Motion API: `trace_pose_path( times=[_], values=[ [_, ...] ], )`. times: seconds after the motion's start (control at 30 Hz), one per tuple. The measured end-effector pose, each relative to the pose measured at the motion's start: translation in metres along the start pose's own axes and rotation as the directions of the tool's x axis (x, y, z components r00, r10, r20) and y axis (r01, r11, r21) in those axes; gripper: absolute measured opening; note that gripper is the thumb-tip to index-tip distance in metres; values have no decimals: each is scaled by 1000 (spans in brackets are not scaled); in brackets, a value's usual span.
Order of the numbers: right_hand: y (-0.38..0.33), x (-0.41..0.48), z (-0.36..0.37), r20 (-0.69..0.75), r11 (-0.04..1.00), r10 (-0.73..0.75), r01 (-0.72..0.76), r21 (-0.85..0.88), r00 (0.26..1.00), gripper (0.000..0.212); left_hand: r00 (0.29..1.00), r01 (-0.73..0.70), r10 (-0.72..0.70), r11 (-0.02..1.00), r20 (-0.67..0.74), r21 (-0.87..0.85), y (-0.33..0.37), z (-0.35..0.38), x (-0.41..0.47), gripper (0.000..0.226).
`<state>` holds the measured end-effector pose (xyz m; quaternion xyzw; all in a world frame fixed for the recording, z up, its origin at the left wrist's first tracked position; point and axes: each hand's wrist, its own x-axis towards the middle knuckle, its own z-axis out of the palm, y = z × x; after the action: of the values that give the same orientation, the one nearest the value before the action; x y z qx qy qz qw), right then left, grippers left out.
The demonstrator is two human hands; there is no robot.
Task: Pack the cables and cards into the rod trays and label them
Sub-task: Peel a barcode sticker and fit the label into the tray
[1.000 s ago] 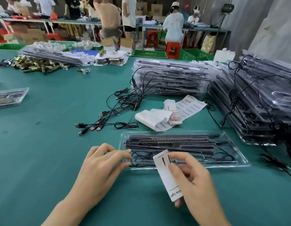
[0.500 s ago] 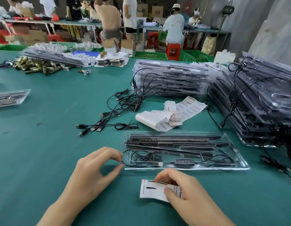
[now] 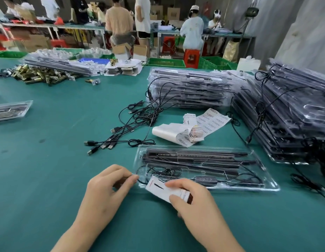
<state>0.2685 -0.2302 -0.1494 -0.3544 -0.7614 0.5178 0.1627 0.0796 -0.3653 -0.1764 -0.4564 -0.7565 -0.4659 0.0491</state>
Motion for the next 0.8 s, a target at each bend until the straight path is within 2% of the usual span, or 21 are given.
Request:
trace_pose_path(
  times=[0.07, 0.13, 0.23, 0.33, 0.47, 0.53, 0.6, 0.67, 0.7, 0.73, 0.8],
  values=[
    [1, 2, 1, -24, 980, 54, -48, 193, 998, 37, 1000, 13, -13, 1000, 20, 2, 0, -1, 1, 13],
    [1, 2, 5, -74, 932, 94, -62, 357, 993, 27, 999, 23, -23, 1000, 36, -5, 1, -2, 1, 9],
    [3, 0, 18, -134, 870, 133, -52, 491, 982, 19, 997, 26, -28, 999, 75, 21, -3, -4, 1, 11],
    [6, -2, 26, -220, 843, 172, -27, 538, 960, 26, 987, 46, -67, 989, 148, 138, -5, -3, 2, 28],
    [10, -4, 29, -256, 832, 169, 2, 554, 952, 35, 983, -43, -4, 966, 184, 253, -4, -5, 1, 25],
    [11, -4, 27, -284, 883, 137, 13, 469, 949, 37, 969, -99, 27, 952, 244, 290, -3, -6, -1, 40],
    [13, -2, 22, -305, 947, 82, 21, 321, 949, 40, 956, -139, 43, 937, 290, 320, -2, -7, -2, 47],
    [12, -1, 17, -300, 997, -28, 47, 56, 953, 39, 947, -157, 43, 926, 317, 343, -2, -7, -3, 48],
    [10, 0, 15, -306, 982, -138, 90, -168, 942, 37, 945, -164, 44, 922, 325, 351, -1, -8, -3, 48],
    [8, 0, 12, -304, 910, -267, 135, -393, 915, 35, 942, -170, 45, 919, 333, 356, -1, -8, -3, 48],
    [5, 2, 6, -247, 726, -491, 236, -646, 835, 34, 937, -180, 45, 912, 347, 369, 0, -9, -3, 47]
  ],
)
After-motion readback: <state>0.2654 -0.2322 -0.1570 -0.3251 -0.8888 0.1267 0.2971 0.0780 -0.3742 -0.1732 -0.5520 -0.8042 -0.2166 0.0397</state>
